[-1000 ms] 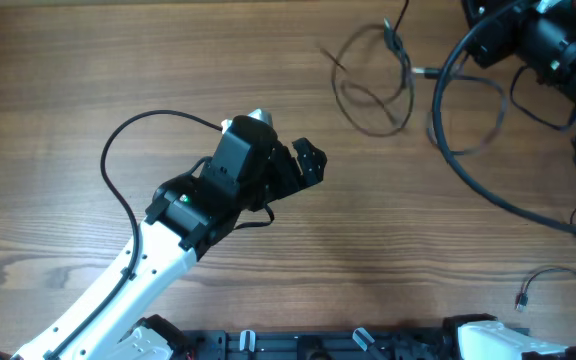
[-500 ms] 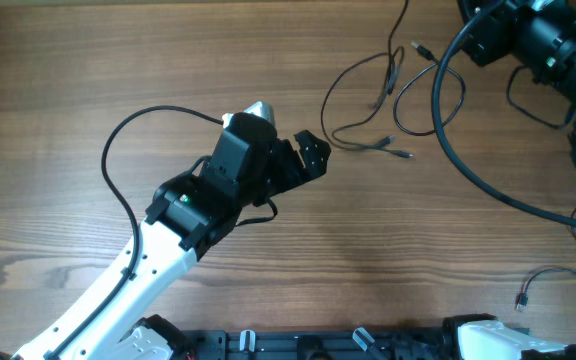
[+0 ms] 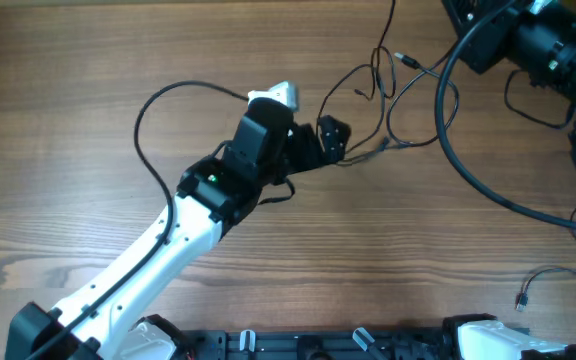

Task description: Untangle cables

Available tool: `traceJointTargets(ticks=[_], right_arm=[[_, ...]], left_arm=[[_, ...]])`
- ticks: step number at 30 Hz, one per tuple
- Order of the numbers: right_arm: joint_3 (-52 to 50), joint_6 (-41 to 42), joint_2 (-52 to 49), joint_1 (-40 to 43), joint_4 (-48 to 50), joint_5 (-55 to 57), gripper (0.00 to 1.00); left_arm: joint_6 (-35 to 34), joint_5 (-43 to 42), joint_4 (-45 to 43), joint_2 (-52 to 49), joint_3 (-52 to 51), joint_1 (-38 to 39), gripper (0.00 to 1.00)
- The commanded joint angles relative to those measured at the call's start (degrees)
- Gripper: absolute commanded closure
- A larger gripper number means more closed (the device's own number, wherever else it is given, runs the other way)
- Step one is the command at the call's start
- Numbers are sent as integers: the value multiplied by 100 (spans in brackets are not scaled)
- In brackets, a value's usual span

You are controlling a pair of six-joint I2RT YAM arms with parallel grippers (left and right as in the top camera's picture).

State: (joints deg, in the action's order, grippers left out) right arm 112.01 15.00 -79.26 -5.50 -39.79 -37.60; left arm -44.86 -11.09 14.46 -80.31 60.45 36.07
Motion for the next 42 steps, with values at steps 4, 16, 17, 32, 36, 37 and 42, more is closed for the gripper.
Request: traceJointTargets(ticks=[4, 16, 17, 32, 36, 37, 42], right_arm=[[48, 39, 173, -7, 37, -507, 96], [48, 317, 560, -7, 282, -1547, 96], [48, 317, 568, -7, 282, -1547, 96], [50, 452, 651, -4, 627, -1161, 96], [50, 455, 651, 474, 605, -525, 96], [48, 472, 651, 717, 597, -525, 96], [48, 616, 649, 1947, 433, -525, 96]], left_arm=[[734, 1248, -411, -116, 31, -46, 0], [3314, 1591, -1974, -800, 31, -39, 14], [3314, 1814, -2020, -800, 31, -39, 18], [3309, 2660, -317, -800, 31, -973, 96], [2848, 2769, 111, -800, 31, -1506, 96], [2667, 2791, 240, -800, 31, -1716, 96], [2011, 2761, 785, -800, 31, -2747, 96]])
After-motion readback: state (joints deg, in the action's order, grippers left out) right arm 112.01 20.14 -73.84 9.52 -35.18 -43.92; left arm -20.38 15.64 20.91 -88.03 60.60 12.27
